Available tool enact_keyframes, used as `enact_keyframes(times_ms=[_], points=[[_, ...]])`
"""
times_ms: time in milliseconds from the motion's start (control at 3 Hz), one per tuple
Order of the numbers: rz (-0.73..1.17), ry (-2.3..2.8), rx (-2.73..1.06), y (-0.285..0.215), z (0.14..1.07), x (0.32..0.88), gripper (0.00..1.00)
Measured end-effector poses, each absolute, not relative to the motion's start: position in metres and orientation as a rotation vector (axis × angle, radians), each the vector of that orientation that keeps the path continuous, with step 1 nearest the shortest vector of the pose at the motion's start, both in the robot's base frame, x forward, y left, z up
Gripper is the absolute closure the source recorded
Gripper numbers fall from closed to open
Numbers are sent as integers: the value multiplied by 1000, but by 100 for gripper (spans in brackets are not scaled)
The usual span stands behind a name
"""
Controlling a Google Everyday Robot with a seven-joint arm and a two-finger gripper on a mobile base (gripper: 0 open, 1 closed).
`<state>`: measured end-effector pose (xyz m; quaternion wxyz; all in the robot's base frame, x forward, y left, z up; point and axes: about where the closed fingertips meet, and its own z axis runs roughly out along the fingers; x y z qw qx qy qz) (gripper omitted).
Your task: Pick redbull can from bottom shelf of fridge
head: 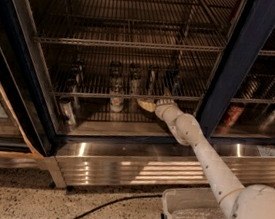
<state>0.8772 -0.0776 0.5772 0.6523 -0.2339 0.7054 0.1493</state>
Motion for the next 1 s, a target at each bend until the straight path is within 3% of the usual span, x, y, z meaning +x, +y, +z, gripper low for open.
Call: enact_keyframes(times_ms=[1000], points=[[239, 1556, -505, -84, 586, 926, 26]])
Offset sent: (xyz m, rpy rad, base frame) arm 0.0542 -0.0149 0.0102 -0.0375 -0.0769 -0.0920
